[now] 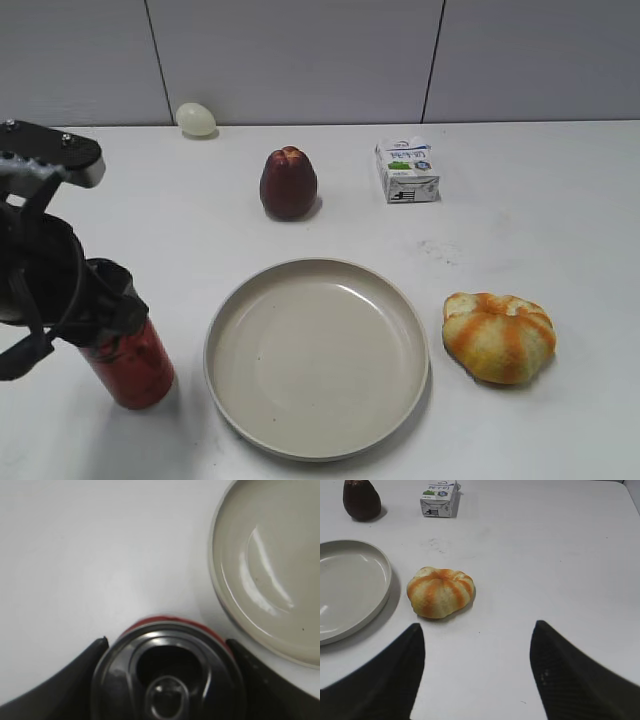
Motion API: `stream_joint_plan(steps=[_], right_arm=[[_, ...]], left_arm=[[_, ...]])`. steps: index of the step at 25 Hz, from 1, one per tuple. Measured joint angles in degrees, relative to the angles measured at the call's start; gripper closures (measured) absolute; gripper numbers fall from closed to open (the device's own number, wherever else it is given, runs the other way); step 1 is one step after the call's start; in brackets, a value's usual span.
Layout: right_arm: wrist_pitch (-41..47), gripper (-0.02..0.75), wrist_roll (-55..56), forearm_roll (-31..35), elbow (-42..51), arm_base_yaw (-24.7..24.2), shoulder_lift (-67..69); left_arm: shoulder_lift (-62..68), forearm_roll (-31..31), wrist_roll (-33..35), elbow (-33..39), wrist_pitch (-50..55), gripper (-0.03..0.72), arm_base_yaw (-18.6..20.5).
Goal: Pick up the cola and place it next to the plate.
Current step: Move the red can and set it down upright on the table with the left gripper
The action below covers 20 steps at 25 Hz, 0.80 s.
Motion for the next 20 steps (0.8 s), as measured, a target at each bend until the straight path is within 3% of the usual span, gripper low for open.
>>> stream_joint_plan(steps=[7, 12, 17, 20], right_arm=[[0.0, 0.206, 0.06, 0.0, 0.0, 0.0, 0.0], [0.0, 0.206, 0.06, 0.0, 0.0, 0.0, 0.0], [0.0, 0.206, -0.03, 0.0, 0.0, 0.0, 0.0], [0.0, 0.206, -0.03, 0.0, 0.0, 0.0, 0.0]], left_arm=[[0.12, 0.12, -0.14, 1.89, -4.72, 0.178, 0.0], [-1.03, 0.12, -0.14, 1.29, -3.98, 0.05, 0.0], [-4.75, 0.13, -0.14, -3.38, 0.79, 0.027, 0.72], [-7.01, 0.19, 1.7, -8.21, 6.51, 0.029, 3.13]])
